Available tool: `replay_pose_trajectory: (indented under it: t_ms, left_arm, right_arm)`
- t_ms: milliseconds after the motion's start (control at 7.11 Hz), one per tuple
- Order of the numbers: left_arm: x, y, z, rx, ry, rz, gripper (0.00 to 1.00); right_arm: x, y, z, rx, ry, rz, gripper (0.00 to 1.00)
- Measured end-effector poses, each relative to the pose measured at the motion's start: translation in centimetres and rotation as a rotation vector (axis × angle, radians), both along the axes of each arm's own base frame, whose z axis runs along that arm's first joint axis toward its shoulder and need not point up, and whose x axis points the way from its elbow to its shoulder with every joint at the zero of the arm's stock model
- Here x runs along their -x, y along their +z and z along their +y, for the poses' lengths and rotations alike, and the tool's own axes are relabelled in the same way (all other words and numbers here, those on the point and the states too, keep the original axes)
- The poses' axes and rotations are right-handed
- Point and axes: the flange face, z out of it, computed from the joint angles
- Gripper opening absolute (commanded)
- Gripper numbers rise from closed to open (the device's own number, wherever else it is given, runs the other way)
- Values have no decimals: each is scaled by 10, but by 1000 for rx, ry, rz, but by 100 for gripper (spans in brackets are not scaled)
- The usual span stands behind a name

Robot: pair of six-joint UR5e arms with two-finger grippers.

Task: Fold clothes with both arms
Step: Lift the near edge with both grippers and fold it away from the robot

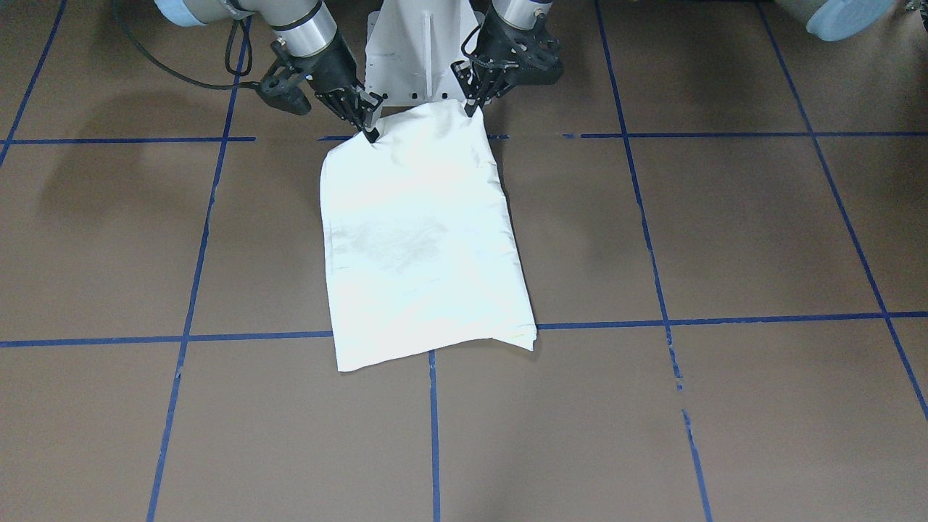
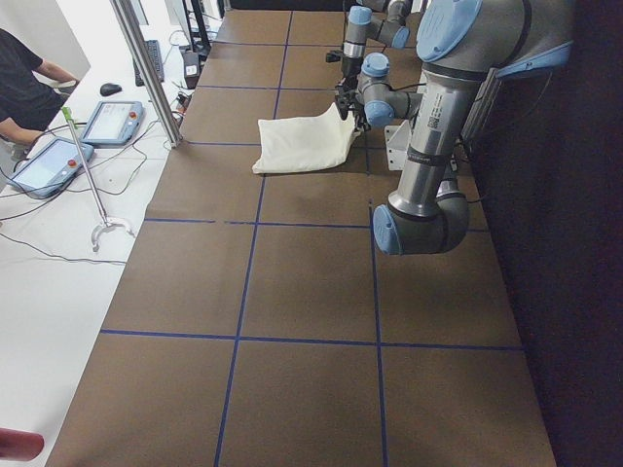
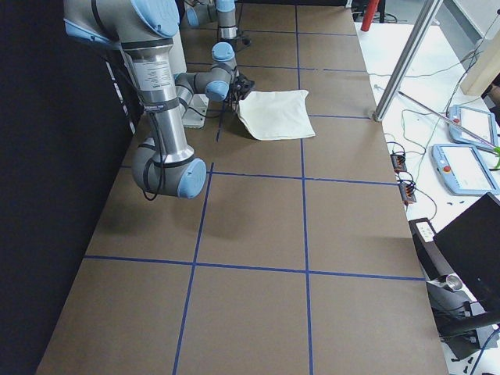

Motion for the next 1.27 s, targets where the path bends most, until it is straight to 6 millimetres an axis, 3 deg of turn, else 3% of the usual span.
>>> replay_pose_trajectory:
  t_ms: [281, 563, 844, 1125, 1266]
  left_arm:
    - [-8, 15, -94, -58, -58, -38, 0]
    - [-29, 41, -162, -75, -115, -42, 0]
    - [-33, 42, -186, -78, -138, -41, 0]
    - [-35, 38, -196, -81, -146, -40, 0]
    - [-37, 38, -200, -88, -145, -47, 0]
  right_arm:
    - [6, 21, -86, 37, 66, -11, 0]
    - [16, 30, -169, 87, 93, -10, 0]
    - [39, 25, -219, 120, 109, 15, 0]
    - [48, 35, -244, 136, 126, 32, 6]
    - [51, 38, -254, 141, 133, 38, 99]
